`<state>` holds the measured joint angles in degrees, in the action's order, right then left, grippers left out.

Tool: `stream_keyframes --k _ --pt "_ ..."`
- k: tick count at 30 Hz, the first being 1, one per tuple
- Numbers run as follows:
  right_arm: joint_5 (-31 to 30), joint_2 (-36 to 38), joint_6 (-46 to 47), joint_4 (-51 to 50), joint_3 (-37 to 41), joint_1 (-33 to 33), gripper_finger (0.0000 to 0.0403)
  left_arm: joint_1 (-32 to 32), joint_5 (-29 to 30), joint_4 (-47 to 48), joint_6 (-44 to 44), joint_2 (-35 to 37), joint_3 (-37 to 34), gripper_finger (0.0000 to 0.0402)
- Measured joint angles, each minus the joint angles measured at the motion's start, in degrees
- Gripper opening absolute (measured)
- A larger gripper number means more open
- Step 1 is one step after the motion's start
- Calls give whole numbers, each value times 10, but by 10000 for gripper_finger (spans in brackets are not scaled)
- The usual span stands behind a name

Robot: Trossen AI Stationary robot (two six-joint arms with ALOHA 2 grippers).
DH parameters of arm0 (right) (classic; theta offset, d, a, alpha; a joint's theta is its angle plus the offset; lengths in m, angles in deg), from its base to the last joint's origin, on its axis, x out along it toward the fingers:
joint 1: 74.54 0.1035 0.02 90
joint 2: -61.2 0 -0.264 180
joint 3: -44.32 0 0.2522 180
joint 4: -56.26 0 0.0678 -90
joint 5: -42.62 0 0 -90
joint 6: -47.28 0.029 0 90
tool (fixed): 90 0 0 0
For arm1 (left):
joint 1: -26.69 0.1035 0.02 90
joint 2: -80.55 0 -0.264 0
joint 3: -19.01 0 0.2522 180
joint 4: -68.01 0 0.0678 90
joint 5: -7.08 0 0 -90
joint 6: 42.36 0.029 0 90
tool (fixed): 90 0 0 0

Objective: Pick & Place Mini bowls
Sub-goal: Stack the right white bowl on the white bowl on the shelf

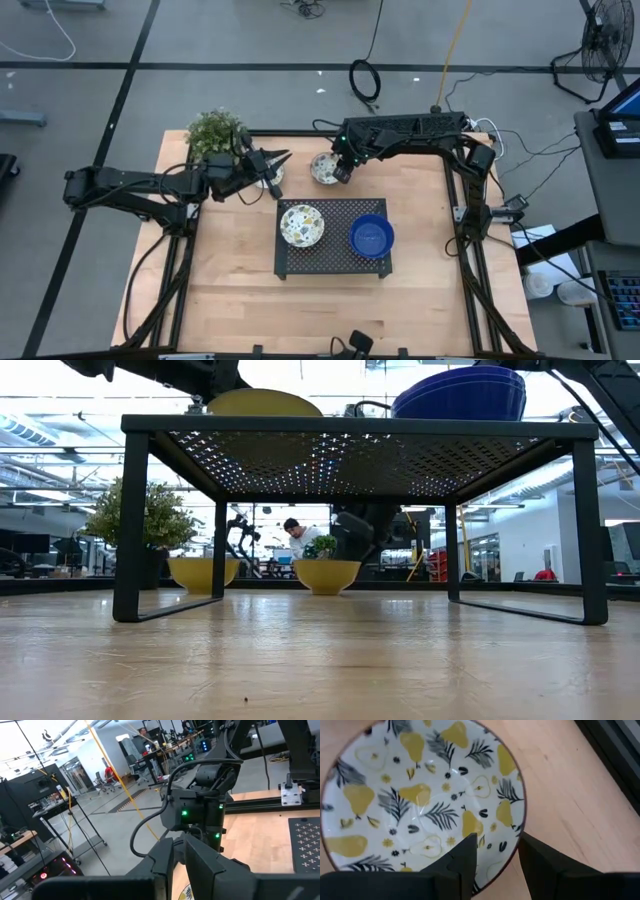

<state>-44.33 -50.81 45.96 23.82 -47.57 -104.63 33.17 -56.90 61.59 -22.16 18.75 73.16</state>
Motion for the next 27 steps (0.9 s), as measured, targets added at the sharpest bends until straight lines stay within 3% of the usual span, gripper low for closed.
stream_keyframes --k 8,19,27 --pt "30 0 4 -1 0 -2 113 0 0 2 0 0 0 51" --pt "43 3 -12 1 -1 -2 12 0 0 4 0 0 0 51" --pt "35 2 -30 0 -2 -2 7 0 0 6 -1 0 0 51"
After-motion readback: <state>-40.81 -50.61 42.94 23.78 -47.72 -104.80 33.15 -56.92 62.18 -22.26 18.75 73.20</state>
